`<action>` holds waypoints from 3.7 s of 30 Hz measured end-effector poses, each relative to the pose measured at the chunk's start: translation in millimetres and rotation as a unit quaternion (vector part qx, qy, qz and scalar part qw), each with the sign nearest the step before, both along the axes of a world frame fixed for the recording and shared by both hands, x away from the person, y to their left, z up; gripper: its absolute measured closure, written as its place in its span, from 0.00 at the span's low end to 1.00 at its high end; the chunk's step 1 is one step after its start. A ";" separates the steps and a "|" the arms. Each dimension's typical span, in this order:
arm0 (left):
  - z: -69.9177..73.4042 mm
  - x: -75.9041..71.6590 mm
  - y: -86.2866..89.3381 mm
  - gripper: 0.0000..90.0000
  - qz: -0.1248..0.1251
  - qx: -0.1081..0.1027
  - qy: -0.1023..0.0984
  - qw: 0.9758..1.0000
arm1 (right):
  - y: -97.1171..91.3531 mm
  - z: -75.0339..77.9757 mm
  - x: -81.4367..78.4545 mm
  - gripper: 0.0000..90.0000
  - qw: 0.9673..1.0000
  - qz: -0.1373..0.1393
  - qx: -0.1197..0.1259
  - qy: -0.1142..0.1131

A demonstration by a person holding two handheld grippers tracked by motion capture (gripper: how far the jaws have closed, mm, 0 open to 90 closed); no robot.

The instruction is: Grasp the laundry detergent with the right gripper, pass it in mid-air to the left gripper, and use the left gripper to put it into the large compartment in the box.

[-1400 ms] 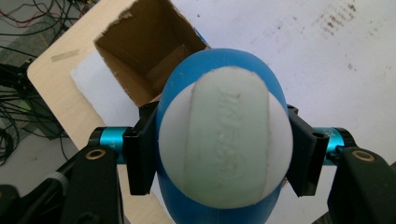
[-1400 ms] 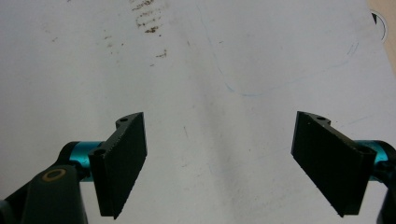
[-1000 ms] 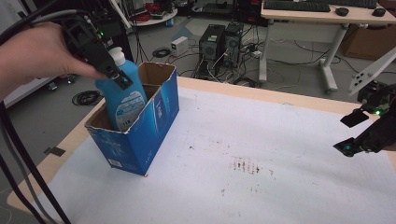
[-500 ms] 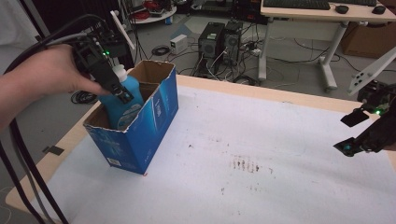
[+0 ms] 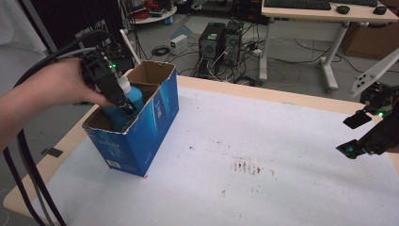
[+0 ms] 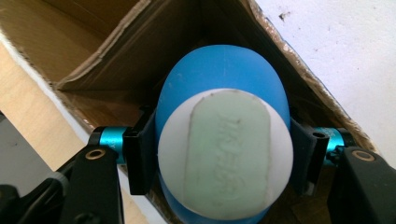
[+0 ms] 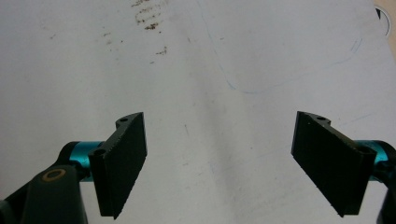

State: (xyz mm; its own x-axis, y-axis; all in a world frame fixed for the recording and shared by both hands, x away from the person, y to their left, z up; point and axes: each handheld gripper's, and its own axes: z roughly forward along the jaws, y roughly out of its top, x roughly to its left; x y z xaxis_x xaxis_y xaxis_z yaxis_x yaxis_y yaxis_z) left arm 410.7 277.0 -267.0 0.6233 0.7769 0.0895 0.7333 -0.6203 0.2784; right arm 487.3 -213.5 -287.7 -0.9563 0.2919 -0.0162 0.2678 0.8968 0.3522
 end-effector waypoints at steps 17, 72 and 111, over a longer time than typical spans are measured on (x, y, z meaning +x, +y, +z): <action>-14.4 2.1 -1.2 0.42 -0.008 0.006 0.013 1.000 | -1.0 -1.2 -0.9 0.20 1.000 -0.001 -0.002 0.002; 48.6 -2.8 -24.2 0.19 -0.062 0.012 -0.030 0.998 | -13.0 3.6 -13.3 0.19 0.999 -0.026 0.022 0.004; -4.1 15.1 -180.7 0.19 -0.256 -0.018 -0.024 0.966 | -3.9 13.2 -42.3 0.19 0.996 -0.051 0.073 -0.024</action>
